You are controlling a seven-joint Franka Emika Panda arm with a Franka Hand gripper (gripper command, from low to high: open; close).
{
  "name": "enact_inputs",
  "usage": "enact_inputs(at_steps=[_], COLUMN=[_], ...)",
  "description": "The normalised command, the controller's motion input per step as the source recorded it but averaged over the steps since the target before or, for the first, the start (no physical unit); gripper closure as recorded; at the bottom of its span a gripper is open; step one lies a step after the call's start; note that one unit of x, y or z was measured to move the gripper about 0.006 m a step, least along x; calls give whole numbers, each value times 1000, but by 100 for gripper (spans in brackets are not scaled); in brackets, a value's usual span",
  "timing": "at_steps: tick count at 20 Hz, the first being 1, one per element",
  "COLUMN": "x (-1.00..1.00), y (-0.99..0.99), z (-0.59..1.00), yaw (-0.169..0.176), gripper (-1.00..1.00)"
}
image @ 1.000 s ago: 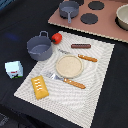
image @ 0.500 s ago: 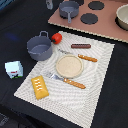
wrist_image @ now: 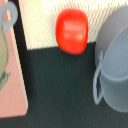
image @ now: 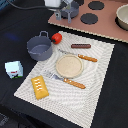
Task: Interact with the objects in diverse but meaningful ways.
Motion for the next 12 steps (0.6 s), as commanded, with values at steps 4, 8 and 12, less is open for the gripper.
enact_inputs(at_steps=[4, 8, 12], x=[964, 764, 571], y=[-19, -4, -12], z=[14, -129, -314], yaw=[0, -12, 1], gripper=[-100, -100, -100])
